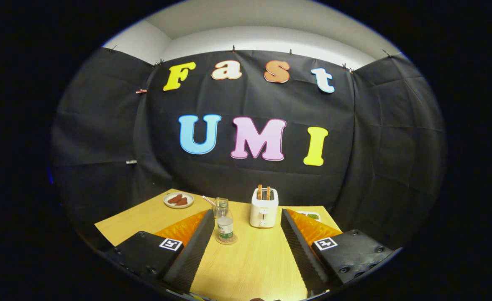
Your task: Take the bottle from table, then pour the juice into the cup, finally place the bottle on the coaster
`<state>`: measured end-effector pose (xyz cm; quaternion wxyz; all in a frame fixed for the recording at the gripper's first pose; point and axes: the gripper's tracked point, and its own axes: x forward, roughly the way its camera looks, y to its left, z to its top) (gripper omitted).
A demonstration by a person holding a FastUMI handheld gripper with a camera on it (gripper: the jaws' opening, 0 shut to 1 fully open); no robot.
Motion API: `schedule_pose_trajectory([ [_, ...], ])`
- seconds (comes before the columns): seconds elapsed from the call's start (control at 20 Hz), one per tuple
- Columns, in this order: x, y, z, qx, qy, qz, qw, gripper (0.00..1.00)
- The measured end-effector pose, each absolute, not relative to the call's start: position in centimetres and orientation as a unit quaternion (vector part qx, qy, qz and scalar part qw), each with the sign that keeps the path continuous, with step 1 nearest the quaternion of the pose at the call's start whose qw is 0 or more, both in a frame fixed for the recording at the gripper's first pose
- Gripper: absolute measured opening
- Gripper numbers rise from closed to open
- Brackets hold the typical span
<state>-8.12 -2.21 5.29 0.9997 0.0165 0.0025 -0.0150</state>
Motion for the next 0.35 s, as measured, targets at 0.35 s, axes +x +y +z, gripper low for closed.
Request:
schedule_pose_trajectory([
  [0.35,-11.3,-1.7,8.4,0.012,-0.06,-0.033,0.998,0.98],
])
